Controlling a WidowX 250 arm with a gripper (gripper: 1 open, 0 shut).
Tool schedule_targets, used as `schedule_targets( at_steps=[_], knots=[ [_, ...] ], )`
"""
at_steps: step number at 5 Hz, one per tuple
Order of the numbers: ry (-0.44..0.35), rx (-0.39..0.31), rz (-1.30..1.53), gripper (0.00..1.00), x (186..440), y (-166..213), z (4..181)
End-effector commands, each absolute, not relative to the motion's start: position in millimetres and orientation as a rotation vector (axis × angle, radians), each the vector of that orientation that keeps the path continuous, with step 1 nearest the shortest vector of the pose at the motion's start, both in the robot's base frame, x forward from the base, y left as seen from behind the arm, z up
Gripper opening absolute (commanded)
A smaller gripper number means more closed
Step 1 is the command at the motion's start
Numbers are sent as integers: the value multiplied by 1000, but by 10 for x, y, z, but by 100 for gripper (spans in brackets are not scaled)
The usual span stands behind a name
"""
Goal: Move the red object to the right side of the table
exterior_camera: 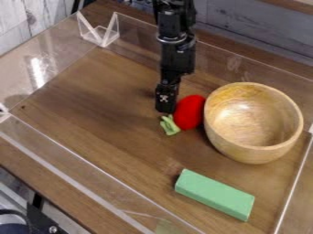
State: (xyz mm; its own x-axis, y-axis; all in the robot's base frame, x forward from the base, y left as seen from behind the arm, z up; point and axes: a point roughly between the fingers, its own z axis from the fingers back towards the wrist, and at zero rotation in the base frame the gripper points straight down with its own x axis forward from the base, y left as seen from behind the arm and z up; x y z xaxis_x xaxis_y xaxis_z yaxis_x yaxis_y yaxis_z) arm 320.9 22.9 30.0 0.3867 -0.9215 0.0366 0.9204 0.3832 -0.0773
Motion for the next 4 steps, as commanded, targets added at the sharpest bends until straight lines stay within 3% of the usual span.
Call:
schedule_targets(
  at_steps=[1, 4],
  knots=[
    [-34, -60, -1184, 100, 3275, 210, 448],
    [-15, -85, -1195, 100, 3256, 201, 341]
  ],
)
